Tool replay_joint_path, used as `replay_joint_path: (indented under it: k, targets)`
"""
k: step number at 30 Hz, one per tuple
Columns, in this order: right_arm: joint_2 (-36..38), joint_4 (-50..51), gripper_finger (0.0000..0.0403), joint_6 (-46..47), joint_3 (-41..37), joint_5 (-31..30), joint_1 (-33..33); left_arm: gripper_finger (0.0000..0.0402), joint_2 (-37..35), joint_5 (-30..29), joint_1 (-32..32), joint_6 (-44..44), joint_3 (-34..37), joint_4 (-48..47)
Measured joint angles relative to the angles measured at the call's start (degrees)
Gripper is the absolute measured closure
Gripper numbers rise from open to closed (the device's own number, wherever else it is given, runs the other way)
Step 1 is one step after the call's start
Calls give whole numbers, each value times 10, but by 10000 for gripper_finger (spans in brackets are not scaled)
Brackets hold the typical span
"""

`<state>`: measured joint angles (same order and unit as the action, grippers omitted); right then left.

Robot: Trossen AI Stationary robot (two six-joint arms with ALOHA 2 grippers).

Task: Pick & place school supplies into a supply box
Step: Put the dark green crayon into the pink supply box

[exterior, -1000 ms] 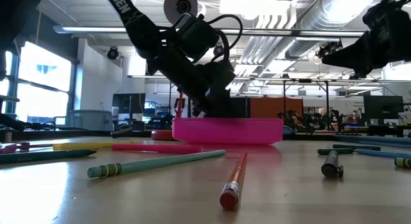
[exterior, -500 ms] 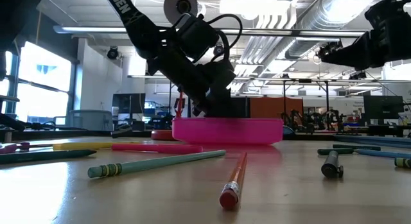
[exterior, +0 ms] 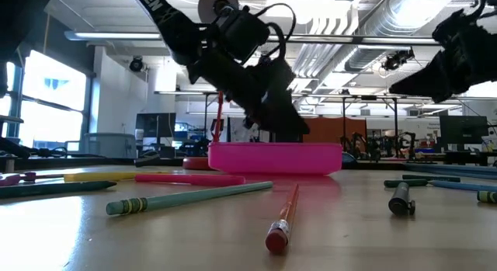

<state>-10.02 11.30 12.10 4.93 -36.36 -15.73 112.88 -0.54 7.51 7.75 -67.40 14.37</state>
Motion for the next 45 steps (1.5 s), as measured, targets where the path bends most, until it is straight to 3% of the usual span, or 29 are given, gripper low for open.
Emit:
replay_joint_path:
  k: [8,29,34,38,45]
  targets:
    - [-160,0,311,62,0,-16,0,224,0,1,0,0,-51,0]
    - [-467,-10,308,373,-1,-5,0,229,0,2,0,-21,-65,-12]
    - [-517,-47,309,389,1,-17,-1,239,-1,0,0,-21,-65,-4]
    - [-545,-88,323,394,0,-23,0,253,-22,0,0,-21,-65,-3]
    - [-574,-107,394,403,0,-30,0,288,-107,-1,0,-62,-65,-12]
